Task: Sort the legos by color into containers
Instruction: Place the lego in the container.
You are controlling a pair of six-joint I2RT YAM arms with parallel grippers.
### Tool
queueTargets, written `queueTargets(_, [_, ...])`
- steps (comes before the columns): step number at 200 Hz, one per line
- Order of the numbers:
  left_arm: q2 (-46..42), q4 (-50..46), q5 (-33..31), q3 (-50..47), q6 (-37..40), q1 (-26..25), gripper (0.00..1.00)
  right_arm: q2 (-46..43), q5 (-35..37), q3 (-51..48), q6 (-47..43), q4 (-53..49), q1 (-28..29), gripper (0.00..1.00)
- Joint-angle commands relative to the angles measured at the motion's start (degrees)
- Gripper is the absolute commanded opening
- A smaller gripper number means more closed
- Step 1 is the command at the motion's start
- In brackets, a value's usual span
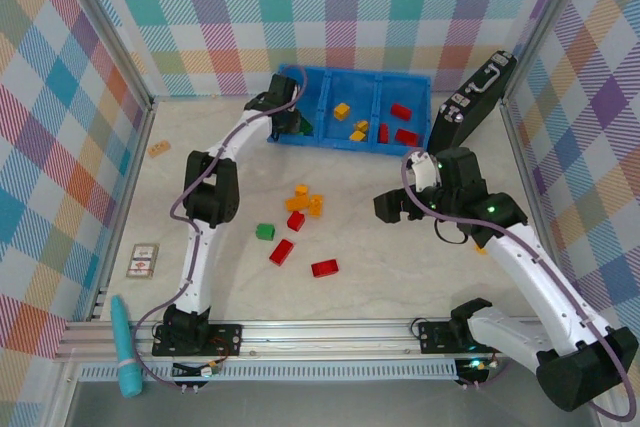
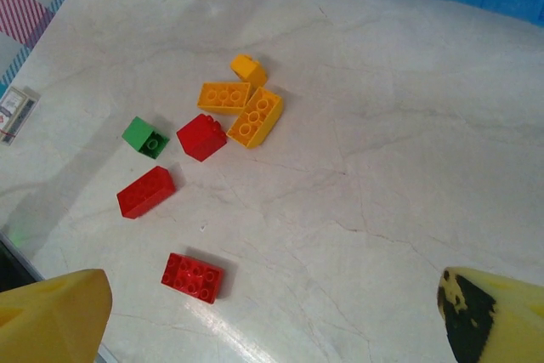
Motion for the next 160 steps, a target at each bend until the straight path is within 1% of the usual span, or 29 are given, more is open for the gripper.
queueTargets(1, [2.02, 1.16, 0.6, 1.51, -1.27, 0.26, 0.37, -0.78, 0.8, 3.4, 0.43, -2.82, 0.54, 0.98])
queueTargets(29, [1.4, 1.59, 1.26, 1.22, -1.82, 0.26, 0.44, -1.47, 1.52, 3.63, 0.95, -3.64, 0.73, 0.98])
queueTargets(53, [-1.68, 4.08, 3.66, 0.11, -2.87, 0.18, 0.51, -1.56, 1.78, 2.85, 1.3, -3.15, 0.79, 0.98])
queueTargets(75, [-4.74, 3.54, 2.94, 0.99, -2.25, 0.0, 0.58, -1.0, 1.32, 2.67, 1.42, -2.3, 1.15, 0.98])
queueTargets(108, [-10.95, 0.56, 1.02, -0.01, 0.53, -0.16, 0.59, -1.41, 1.26, 1.39, 0.87, -0.63, 1.37, 0.98])
queueTargets(134, [-19.5, -0.82, -1.35, -7.1, 1.45, -0.69, 0.6, -0.86, 1.21, -0.6, -0.36, 1.22, 1.37, 0.99])
queueTargets(160, [-31.57, -2.42, -3.97, -20.03, -0.49, -1.7, 0.61, 0.56, -0.46, -1.2, -1.41, 3.3, 1.37, 0.99])
